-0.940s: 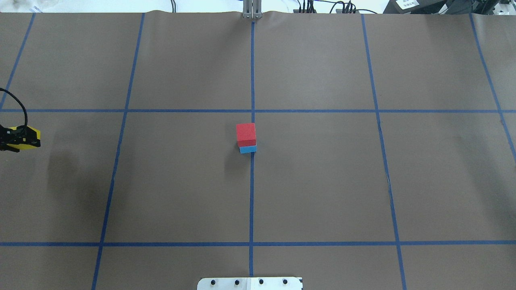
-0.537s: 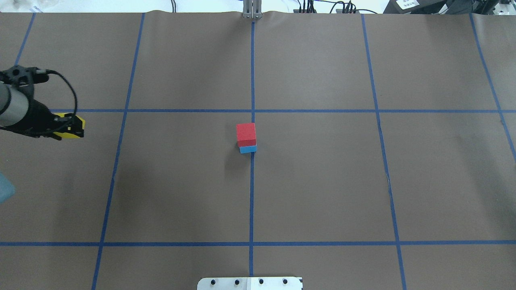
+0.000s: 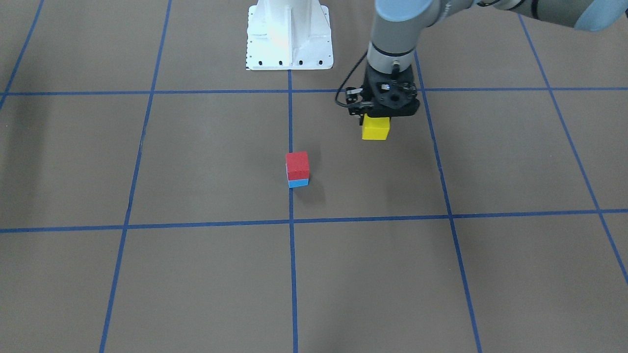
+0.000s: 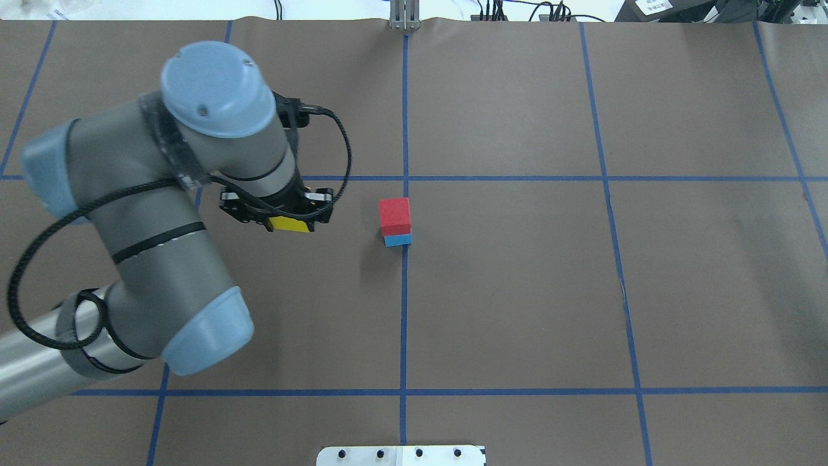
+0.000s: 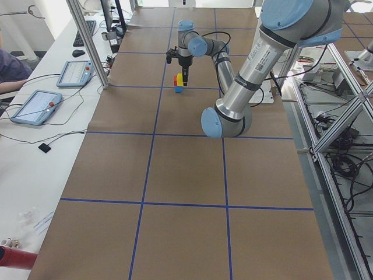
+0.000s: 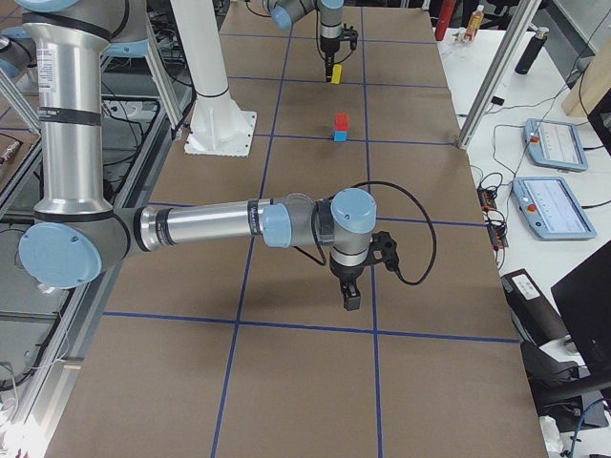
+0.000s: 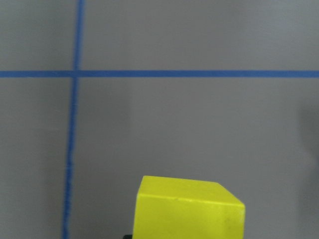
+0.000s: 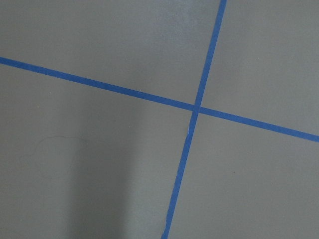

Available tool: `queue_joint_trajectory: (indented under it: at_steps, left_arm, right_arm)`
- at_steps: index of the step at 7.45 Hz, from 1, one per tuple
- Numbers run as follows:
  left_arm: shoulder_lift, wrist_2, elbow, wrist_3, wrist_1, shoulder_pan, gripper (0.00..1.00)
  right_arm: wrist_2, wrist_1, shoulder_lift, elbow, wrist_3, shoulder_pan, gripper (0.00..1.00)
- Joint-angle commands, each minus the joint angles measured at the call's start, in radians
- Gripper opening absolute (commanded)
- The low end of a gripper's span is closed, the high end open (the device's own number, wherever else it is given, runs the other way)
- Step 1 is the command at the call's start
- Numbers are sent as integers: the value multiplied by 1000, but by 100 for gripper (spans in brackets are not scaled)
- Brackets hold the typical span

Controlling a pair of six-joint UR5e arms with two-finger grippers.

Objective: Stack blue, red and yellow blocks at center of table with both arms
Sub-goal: 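Carry the yellow cube with the left gripper above the red cube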

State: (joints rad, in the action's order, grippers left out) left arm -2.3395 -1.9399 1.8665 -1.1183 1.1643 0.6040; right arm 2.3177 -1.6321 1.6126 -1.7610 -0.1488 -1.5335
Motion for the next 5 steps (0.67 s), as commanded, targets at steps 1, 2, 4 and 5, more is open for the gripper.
queue_joint_trajectory:
  at_steps: [1, 2, 4, 5]
  left_arm:
    - [-165, 15, -174, -41, 12, -39, 0]
    - [-172, 15, -238, -46, 96, -39, 0]
    - [-201, 13, -341, -193, 204, -36, 0]
    - [-234, 12, -384, -201, 199, -38, 0]
  right_arm:
    - [3, 0, 0, 2, 0, 0, 100]
    - [3, 0, -2, 0, 0, 0, 100]
    - [3, 0, -5, 0, 0, 0, 100]
    - [3, 0, -6, 0, 0, 0, 100]
